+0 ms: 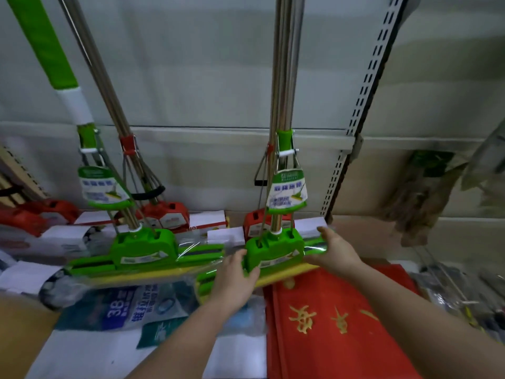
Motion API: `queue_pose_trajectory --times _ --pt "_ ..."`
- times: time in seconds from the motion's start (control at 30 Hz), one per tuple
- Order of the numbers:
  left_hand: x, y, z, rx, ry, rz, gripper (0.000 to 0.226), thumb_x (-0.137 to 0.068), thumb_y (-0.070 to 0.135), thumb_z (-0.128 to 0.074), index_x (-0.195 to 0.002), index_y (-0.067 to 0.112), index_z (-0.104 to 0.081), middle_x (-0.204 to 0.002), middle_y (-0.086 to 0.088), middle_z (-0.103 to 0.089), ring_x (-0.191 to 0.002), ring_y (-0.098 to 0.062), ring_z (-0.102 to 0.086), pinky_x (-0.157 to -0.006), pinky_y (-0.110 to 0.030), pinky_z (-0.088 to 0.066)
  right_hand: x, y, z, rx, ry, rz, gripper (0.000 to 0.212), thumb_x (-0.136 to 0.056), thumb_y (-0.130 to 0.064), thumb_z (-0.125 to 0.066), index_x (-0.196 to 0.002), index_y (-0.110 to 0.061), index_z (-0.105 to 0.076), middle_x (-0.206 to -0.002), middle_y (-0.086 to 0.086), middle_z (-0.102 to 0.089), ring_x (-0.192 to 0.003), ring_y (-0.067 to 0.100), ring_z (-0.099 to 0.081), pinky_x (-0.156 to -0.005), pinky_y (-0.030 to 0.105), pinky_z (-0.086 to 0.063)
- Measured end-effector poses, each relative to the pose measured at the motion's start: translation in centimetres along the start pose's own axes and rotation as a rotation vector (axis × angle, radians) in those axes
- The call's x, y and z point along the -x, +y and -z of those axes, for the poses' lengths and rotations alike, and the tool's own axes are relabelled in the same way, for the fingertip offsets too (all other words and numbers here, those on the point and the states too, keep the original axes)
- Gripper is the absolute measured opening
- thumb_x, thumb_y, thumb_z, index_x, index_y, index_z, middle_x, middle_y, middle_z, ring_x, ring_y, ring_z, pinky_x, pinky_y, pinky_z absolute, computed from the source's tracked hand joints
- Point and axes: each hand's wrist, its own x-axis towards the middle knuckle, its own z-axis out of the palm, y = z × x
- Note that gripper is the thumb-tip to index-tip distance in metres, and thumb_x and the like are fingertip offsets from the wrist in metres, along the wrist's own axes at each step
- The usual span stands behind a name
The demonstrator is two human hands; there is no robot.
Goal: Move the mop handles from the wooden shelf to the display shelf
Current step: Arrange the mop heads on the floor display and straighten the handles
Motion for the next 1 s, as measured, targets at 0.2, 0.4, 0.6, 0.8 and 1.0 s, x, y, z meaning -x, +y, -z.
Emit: queue_pose_trajectory --times 0.2,0.4,0.6,0.8,1.0 --pt "-3.1 -2.7 -5.8 -0.074 0.201 -0.098 0.072 -0.089 0.040 -0.052 -0.148 0.019 -0.015 -0.153 -0.003 -0.022 -0.141 -0.021 -0.021 -0.115 -0.032 -0.019 -4.3 3.0 -4.2 -0.073 0.088 0.222 0.092 -0.071 -0.033 -0.079 -0.145 -0.019 -0.027 -0.147 0.000 -0.038 -0.131 0.020 -0.041 -0.095 0.026 -0.038" --pt "-4.8 -3.6 -8.4 -0.023 0.314 -0.159 0.079 -0.086 0.037 -0.058 -0.147 0.020 -0.012 -0.151 -0.007 -0.028 -0.139 -0.025 -0.028 -0.114 -0.036 -0.025 -6.2 3.9 -6.9 -0.220 0.078 0.387 0.088 -0.067 -0.030 -0.081 -0.141 -0.027 -0.033 -0.140 -0.002 -0.043 -0.108 0.010 -0.047 -0.086 0.021 -0.039" --pt "-6.0 -2.7 -7.2 0.017 0.259 -0.146 0.071 -0.091 0.039 -0.051 -0.148 0.021 -0.012 -0.153 -0.007 -0.024 -0.140 -0.025 -0.027 -0.115 -0.042 -0.026 -7.2 3.7 -6.3 -0.200 0.025 0.378 0.091 -0.068 -0.027 -0.081 -0.143 -0.024 -0.029 -0.144 0.003 -0.040 -0.125 0.019 -0.043 -0.102 0.033 -0.041" --pt "-6.5 -2.8 -7.6 -0.050 0.214 -0.156 0.077 -0.090 0.034 -0.054 -0.149 0.021 -0.006 -0.154 -0.010 -0.022 -0.139 -0.028 -0.028 -0.114 -0.044 -0.026 -7.8 3.7 -6.5 -0.122 -0.036 0.364 0.094 -0.072 -0.027 -0.078 -0.147 -0.019 -0.020 -0.145 0.007 -0.038 -0.126 0.022 -0.044 -0.103 0.034 -0.041" --pt "-6.7 -2.2 -8.3 -0.083 0.223 -0.162 0.077 -0.091 0.035 -0.052 -0.149 0.020 -0.004 -0.153 -0.012 -0.022 -0.137 -0.032 -0.031 -0.112 -0.049 -0.028 -7.3 4.1 -6.5 0.008 0.100 0.392 0.091 -0.077 -0.039 -0.071 -0.148 -0.016 -0.019 -0.147 0.009 -0.035 -0.132 0.024 -0.037 -0.105 0.032 -0.033"
